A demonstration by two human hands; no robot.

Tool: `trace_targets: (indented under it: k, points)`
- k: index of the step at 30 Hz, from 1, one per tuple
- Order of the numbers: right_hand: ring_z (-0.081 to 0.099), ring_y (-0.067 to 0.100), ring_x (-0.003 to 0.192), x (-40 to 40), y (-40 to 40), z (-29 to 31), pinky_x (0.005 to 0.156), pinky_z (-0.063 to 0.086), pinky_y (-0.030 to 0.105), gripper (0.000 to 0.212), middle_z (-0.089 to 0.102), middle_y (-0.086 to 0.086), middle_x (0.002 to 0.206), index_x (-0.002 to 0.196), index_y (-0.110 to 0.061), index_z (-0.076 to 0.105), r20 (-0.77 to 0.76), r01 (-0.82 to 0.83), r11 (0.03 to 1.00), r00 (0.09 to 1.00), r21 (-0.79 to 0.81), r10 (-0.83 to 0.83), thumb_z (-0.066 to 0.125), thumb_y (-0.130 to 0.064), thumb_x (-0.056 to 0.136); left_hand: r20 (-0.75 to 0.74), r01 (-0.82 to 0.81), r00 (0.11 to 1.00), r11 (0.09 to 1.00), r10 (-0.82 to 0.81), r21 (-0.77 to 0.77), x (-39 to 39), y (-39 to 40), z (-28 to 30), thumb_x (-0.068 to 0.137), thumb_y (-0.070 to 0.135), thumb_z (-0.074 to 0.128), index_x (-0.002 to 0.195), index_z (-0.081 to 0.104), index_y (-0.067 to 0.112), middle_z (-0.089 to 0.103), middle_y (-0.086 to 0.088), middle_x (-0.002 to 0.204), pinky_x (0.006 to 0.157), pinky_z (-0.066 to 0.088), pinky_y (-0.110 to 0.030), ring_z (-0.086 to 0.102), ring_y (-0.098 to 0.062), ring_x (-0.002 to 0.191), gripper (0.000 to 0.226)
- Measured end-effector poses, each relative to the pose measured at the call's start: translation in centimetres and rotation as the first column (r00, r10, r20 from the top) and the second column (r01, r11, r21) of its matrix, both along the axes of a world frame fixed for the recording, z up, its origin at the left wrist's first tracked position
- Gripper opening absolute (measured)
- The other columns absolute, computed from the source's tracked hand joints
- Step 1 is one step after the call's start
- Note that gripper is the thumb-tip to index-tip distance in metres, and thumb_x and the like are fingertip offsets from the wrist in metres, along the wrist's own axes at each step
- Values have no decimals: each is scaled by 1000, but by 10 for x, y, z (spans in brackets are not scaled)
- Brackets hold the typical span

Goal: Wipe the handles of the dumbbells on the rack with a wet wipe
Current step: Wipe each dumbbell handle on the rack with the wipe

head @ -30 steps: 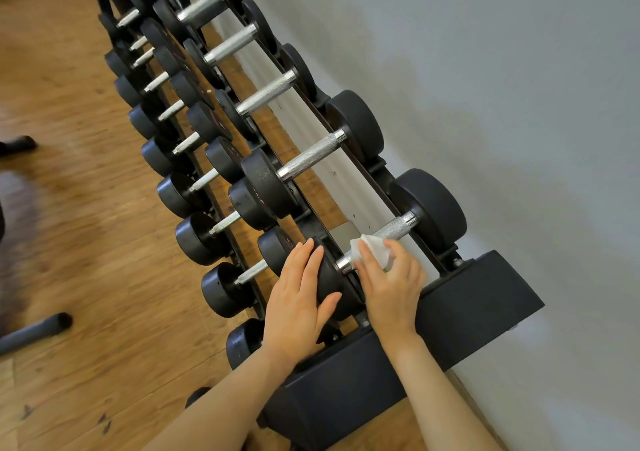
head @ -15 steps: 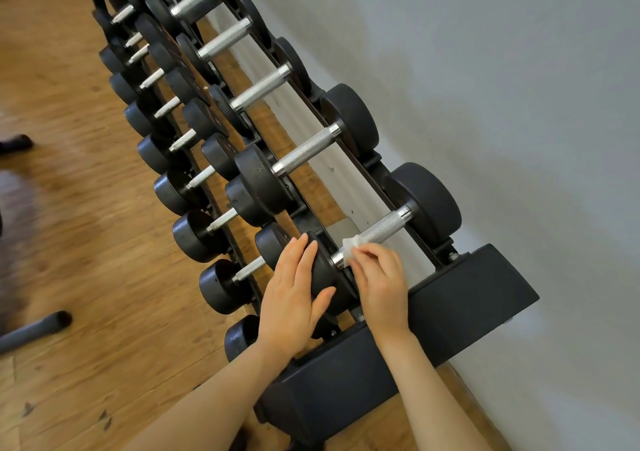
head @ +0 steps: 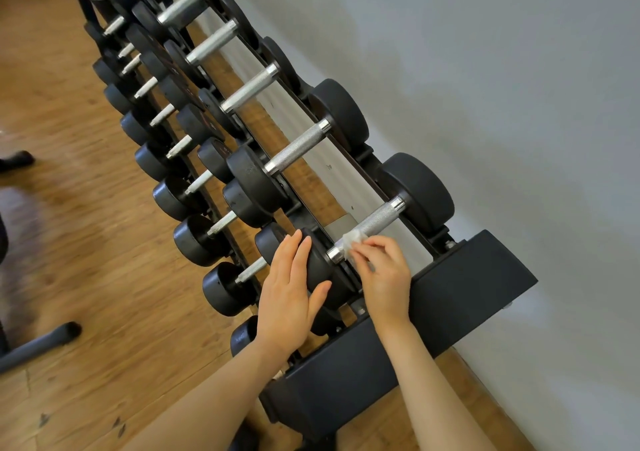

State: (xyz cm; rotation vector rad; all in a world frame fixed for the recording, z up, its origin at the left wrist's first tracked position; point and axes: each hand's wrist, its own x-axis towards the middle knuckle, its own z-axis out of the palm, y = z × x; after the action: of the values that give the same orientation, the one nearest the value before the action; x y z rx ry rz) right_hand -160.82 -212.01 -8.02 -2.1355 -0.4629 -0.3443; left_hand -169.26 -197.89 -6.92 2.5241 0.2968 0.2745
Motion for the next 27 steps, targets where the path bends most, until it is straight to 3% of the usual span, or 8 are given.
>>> trace_targets:
  k: [5, 9, 14, 20, 24, 27]
  points:
    - [59, 10, 92, -8, 4, -4, 79, 53, 17, 16, 62, 3, 100, 101, -5, 72, -14, -102, 994, 995, -29, 102, 67, -12, 88, 14, -4, 1000, 1000, 4, -10, 0, 0, 0, 90, 40, 54, 150, 20, 23, 25, -6, 159, 115, 22, -43, 21, -22, 147, 71]
    - [62, 15, 98, -8, 2, -4, 86, 51, 16, 32, 65, 8, 108, 110, -4, 70, 114, -84, 989, 989, -120, 97, 53, -26, 95, 16, -8, 1000, 1000, 8, -11, 0, -1, 0, 90, 41, 53, 151, 23, 21, 27, -7, 159, 114, 24, -44, 23, -23, 147, 70]
    - [59, 18, 102, -8, 6, -7, 84, 55, 27, 31, 66, 10, 109, 111, -1, 70, 205, -83, 975, 971, -204, 126, 53, -22, 94, 7, -14, 1000, 1000, 15, -16, 0, -1, -1, 90, 42, 52, 151, 21, 24, 26, -5, 160, 115, 23, -43, 22, -22, 147, 71]
    - [61, 17, 96, -10, 5, -3, 83, 53, 22, 32, 66, 9, 106, 107, -2, 71, 149, -17, 993, 988, -120, 35, 52, -25, 93, 10, -8, 1000, 1000, 8, 4, 0, 0, -1, 91, 42, 53, 151, 23, 20, 26, -6, 159, 115, 20, -42, 21, -21, 147, 71]
    - [59, 11, 96, -13, 9, -5, 82, 54, 23, 26, 64, 4, 103, 105, -5, 71, 18, -83, 996, 996, -28, 83, 56, -23, 93, 16, 1, 1000, 1000, -1, 8, 0, 1, -1, 91, 41, 53, 150, 23, 20, 28, -8, 158, 114, 21, -42, 22, -22, 146, 70]
    - [57, 9, 94, -5, 2, -3, 82, 52, 19, 18, 61, 3, 101, 103, -5, 71, 2, -77, 997, 997, 2, 77, 63, -14, 90, 27, 8, 1000, 1000, -8, 11, 1, 2, -2, 91, 40, 54, 150, 23, 19, 28, -8, 158, 115, 20, -42, 21, -21, 146, 70]
